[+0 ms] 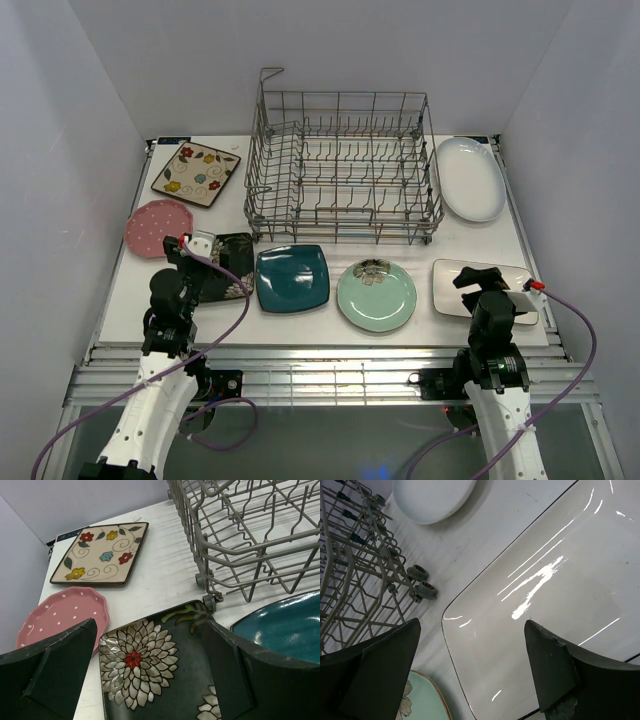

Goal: Load the plates into the dish rack
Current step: Pick up the plate at the center of the board.

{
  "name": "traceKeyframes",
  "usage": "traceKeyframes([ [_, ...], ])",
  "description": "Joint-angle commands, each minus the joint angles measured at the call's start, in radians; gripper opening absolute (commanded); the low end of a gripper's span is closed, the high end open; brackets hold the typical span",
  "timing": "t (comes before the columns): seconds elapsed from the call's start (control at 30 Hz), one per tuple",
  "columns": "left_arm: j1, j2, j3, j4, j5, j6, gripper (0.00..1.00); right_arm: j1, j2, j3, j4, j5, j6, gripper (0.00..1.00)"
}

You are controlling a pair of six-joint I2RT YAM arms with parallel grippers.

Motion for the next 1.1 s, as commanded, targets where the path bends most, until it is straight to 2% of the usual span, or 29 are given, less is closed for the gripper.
traceKeyframes([
  [0.0,0.002,-0.008,-0.014,0.02,-0.014,-0.008,0.98,0.002,-0.029,-0.005,0.011,0.037,0.034,0.9],
  [0.43,0.002,0.001,-0.015,0.034,-0.034,-0.016,0.98,0.002,-0.03,0.001,-0.02,0.086,0.081,0.9],
  [0.73,0.002,0.002,-0.017,0.034,-0.034,-0.012,0.98,0.002,-0.012,0.06,-0.064,0.163,0.207,0.9],
  [1.07,0.002,0.018,-0.015,0.034,-0.034,-0.007,0.98,0.002,0.229,0.149,0.041,0.15,0.229,0.92],
])
